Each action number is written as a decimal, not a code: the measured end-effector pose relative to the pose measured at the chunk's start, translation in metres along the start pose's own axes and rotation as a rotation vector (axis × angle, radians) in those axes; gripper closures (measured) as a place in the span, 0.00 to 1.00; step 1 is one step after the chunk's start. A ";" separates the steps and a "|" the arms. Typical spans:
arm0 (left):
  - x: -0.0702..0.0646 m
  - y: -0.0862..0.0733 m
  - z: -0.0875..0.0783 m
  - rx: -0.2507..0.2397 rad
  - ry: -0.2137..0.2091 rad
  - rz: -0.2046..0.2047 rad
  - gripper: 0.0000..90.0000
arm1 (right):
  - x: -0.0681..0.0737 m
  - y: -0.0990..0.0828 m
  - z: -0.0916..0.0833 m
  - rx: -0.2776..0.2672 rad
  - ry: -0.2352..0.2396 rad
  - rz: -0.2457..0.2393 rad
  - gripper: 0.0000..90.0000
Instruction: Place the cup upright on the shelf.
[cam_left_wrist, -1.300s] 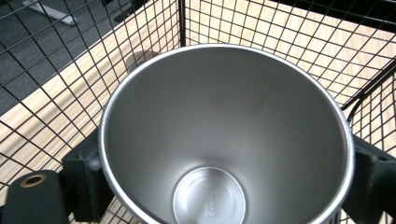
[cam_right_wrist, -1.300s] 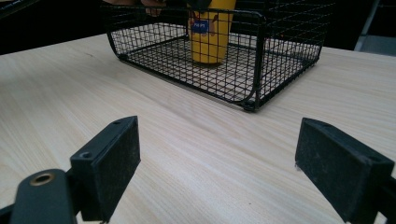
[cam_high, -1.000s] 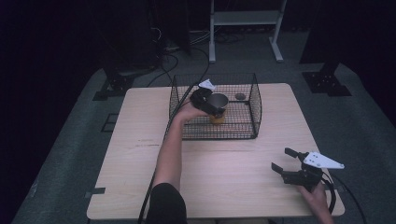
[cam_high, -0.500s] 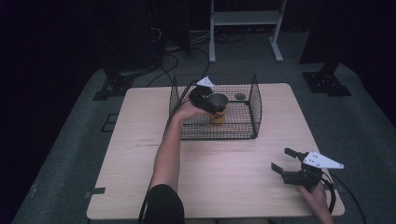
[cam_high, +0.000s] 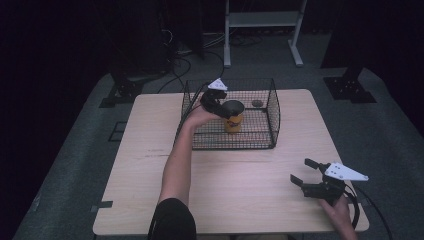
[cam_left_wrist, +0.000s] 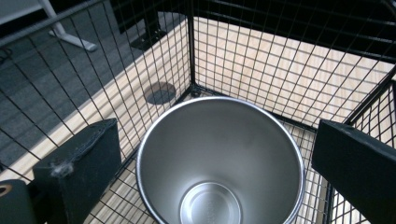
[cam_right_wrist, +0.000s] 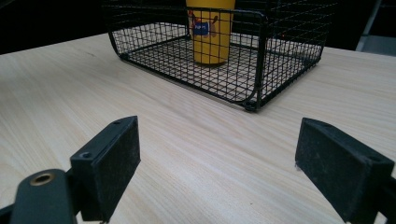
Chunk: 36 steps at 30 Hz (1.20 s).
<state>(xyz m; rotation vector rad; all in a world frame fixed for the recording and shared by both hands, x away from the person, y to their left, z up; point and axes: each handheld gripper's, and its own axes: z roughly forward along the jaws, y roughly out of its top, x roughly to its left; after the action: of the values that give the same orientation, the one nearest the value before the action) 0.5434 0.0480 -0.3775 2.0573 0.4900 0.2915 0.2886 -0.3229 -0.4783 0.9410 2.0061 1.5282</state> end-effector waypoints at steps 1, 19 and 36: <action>-0.001 0.001 -0.001 -0.003 0.001 0.001 0.01 | 0.000 0.000 0.000 0.000 0.000 0.000 0.14; -0.014 0.006 -0.030 -0.053 0.031 0.023 0.01 | 0.000 0.000 0.000 0.004 -0.016 0.003 0.14; -0.030 0.003 -0.055 -0.102 0.031 0.039 0.01 | 0.000 -0.001 0.000 0.003 -0.023 0.008 0.14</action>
<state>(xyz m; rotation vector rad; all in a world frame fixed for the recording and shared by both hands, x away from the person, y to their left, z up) 0.4955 0.0754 -0.3475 1.9670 0.4447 0.3647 0.2885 -0.3236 -0.4787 0.9648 1.9921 1.5123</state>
